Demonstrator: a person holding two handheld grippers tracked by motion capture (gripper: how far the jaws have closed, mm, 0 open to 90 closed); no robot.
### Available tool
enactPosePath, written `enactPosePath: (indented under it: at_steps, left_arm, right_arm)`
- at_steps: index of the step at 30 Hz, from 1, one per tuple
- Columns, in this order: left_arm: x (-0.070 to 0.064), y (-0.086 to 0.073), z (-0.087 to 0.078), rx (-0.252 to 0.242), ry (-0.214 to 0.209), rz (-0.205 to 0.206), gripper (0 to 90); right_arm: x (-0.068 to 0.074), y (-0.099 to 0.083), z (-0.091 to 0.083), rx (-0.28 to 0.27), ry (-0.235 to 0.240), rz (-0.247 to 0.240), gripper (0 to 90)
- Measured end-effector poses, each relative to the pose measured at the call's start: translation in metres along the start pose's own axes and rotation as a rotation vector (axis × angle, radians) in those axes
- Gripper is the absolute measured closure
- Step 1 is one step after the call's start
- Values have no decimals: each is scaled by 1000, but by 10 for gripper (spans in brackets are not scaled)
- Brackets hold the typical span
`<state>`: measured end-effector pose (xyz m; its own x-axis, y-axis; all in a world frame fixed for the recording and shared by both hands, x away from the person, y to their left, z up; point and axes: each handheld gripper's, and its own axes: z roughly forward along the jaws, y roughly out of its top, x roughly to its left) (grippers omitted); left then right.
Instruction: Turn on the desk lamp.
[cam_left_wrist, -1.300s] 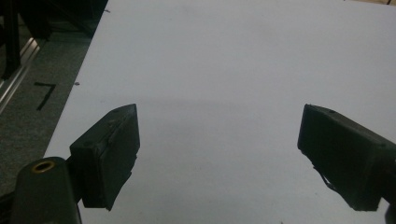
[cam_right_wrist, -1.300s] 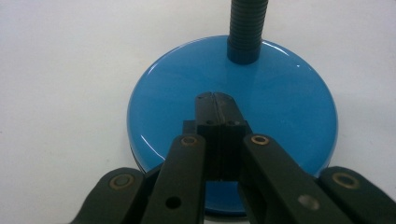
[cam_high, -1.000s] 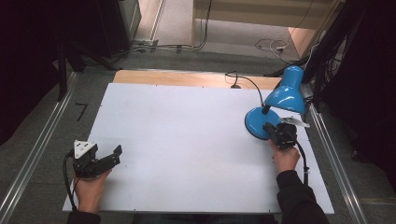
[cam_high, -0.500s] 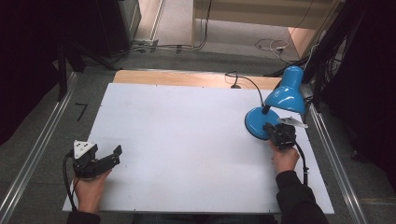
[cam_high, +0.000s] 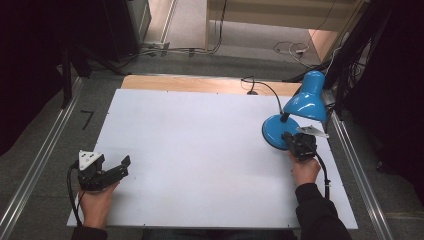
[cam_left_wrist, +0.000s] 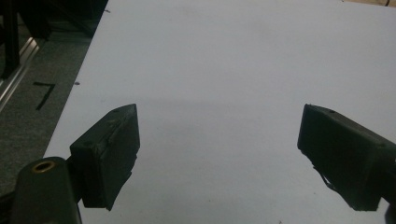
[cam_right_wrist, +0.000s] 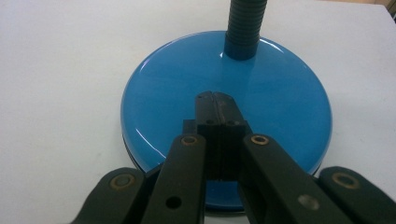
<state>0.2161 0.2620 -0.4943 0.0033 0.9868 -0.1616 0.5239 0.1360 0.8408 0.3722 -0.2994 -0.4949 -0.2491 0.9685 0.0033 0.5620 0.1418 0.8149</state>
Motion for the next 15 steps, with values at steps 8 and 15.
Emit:
enactPosePath:
  at_steps: [8, 15]
  left_arm:
    - [0, 0, 0, -1, -2, -2, 134]
    - [0, 0, 0, -1, -1, -3, 134]
  right_arm:
    - [0, -1, 0, -3, -7, -6, 875]
    - [0, -1, 0, -2, -13, -9, 875]
